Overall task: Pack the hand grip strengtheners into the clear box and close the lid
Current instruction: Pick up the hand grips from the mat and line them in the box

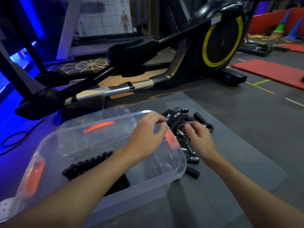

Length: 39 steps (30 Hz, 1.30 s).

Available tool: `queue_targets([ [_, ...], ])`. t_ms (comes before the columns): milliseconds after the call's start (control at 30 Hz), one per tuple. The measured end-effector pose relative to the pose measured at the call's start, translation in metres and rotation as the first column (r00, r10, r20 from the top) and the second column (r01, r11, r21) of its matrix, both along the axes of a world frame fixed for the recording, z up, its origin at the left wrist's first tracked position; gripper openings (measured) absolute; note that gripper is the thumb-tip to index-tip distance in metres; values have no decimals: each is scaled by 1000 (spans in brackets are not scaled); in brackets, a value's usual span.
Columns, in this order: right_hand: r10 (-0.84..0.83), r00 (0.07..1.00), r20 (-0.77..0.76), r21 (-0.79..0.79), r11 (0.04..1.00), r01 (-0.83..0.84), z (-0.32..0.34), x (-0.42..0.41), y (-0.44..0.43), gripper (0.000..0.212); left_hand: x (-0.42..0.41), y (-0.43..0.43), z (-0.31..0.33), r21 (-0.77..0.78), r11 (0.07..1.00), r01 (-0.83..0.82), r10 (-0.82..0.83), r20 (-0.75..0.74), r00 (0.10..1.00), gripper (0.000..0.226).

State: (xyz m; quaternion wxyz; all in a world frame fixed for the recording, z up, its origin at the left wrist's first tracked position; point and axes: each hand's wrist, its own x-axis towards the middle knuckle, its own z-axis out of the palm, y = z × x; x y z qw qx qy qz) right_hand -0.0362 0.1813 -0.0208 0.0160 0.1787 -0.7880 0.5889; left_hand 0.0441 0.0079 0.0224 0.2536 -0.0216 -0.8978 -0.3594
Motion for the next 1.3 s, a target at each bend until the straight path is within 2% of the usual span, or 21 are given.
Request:
queue_targets([
  [100,-79,990,113,87,994,69,-36,-8,37,7,-23,43,-7,-65,996,66,-60,92,994,23],
  [167,-84,973,213,211,977,38,-70,-6,59,15,-34,58,-21,-152,986,74,-44,194,980,25],
  [233,-51,953,299,367,928,-66,-103,-3,78,30,-38,62,-34,-261,964,47,20,247,969,27],
  [300,-5,941,339,487,857,-171,-126,0,91,60,-37,61,-38,-299,954,31,41,233,972,28],
  [333,19,941,338,534,820,-208,-134,0,94,74,-37,61,-39,-306,952,33,40,228,973,28],
  [400,41,957,286,634,741,-221,-134,-1,94,85,-37,60,-38,-324,945,44,34,230,973,29],
  [567,102,970,221,670,706,-227,-135,-17,83,105,-36,60,-40,-334,941,56,17,213,977,41],
  [700,118,979,168,731,651,-205,-140,-23,78,108,-38,59,-42,-347,937,51,18,191,981,40],
  [800,100,986,130,726,668,-163,-142,-25,80,104,-38,59,-43,-348,936,46,23,192,981,41],
  [1033,121,983,140,776,603,-185,-138,-17,89,102,-38,61,-43,-321,946,45,17,188,982,39],
  [1200,156,980,121,819,542,-187,-135,-10,93,85,-38,60,-42,-330,942,53,21,217,976,38],
  [1300,165,973,159,779,585,-226,-130,-7,97,100,-37,61,-40,-319,946,53,23,231,973,31],
])
